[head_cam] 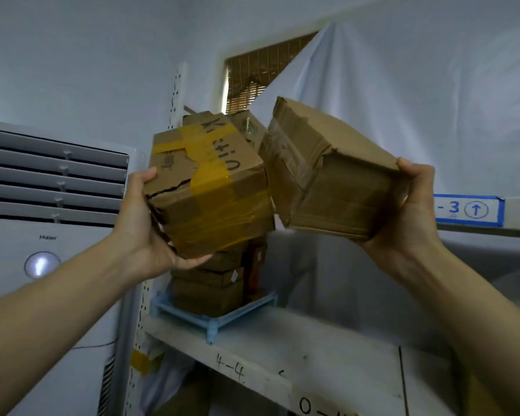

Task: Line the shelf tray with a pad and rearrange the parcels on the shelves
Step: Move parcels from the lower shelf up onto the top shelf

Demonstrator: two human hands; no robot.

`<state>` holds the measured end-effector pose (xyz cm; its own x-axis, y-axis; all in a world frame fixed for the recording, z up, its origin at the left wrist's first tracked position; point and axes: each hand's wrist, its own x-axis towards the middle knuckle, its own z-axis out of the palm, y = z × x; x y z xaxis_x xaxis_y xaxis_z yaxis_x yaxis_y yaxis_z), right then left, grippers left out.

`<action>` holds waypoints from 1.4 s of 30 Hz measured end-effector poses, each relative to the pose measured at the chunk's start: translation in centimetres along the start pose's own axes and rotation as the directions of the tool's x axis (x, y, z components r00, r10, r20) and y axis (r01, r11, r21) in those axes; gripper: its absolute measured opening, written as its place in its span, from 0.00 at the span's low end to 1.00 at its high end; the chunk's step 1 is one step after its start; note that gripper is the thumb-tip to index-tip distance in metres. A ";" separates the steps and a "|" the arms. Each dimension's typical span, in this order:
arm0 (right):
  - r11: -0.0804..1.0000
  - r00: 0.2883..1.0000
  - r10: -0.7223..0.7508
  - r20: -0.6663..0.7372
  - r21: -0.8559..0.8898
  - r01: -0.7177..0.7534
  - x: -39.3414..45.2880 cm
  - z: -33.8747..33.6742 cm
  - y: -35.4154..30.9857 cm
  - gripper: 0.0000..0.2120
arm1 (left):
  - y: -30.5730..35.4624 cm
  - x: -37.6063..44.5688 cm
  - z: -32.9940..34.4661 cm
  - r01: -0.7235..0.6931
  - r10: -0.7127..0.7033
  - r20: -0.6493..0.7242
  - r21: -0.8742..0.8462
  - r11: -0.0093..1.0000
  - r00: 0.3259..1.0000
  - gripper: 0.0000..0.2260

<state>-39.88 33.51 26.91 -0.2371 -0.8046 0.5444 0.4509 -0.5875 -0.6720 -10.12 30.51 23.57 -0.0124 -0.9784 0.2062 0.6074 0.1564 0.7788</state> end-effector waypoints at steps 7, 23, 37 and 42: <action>0.995 0.993 -0.092 -0.078 0.025 0.094 2.7 1.0 -4.7 0.23 | 3.8 4.0 7.1 0.026 -0.036 0.122 0.080 0.996 0.992 0.31; 0.986 0.961 -0.159 -0.227 0.014 0.166 12.0 3.2 -5.8 0.27 | 4.6 16.4 16.5 0.100 -0.212 0.237 0.412 0.906 0.948 0.35; 0.987 0.965 -0.163 -0.206 -0.049 0.156 17.9 5.1 -2.1 0.27 | 1.3 21.9 16.1 -0.651 0.414 0.516 0.686 0.325 0.750 0.49; 0.986 0.962 -0.157 -0.222 -0.080 0.143 19.4 5.6 -0.9 0.28 | -0.5 23.9 15.1 -0.628 0.458 0.530 0.774 0.083 0.714 0.44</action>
<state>-40.07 18.94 40.91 -0.4900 -0.7010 0.5182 0.3417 -0.7013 -0.6256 -22.71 9.12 37.08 -0.1512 -0.5550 0.8180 -0.5566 0.7316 0.3936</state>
